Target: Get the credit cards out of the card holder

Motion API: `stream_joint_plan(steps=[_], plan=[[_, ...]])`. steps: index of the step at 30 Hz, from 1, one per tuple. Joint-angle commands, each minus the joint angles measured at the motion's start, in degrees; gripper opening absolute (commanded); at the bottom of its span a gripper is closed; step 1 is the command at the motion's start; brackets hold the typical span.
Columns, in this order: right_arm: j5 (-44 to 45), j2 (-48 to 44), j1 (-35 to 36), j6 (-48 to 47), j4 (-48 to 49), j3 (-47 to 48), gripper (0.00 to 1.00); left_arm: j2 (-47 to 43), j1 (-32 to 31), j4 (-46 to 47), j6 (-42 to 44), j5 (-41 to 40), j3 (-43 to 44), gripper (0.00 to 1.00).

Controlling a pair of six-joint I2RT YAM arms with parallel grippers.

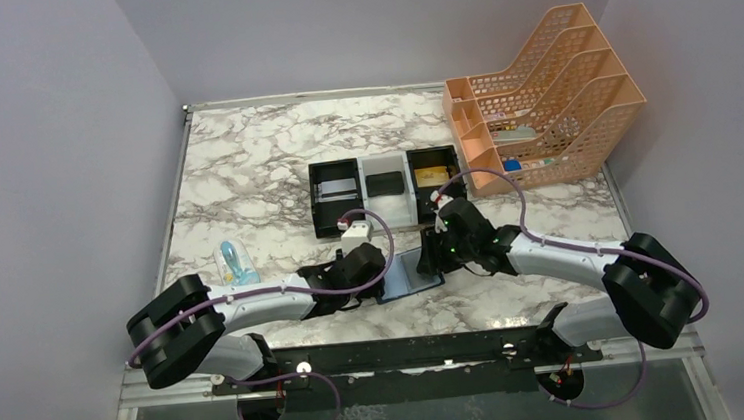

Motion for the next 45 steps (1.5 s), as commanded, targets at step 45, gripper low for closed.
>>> stream_joint_plan(steps=[45], plan=[[0.7,2.8,0.0,-0.4,-0.9,1.8,0.46,1.0,-0.7,-1.1,2.0,1.1,1.8,0.41]])
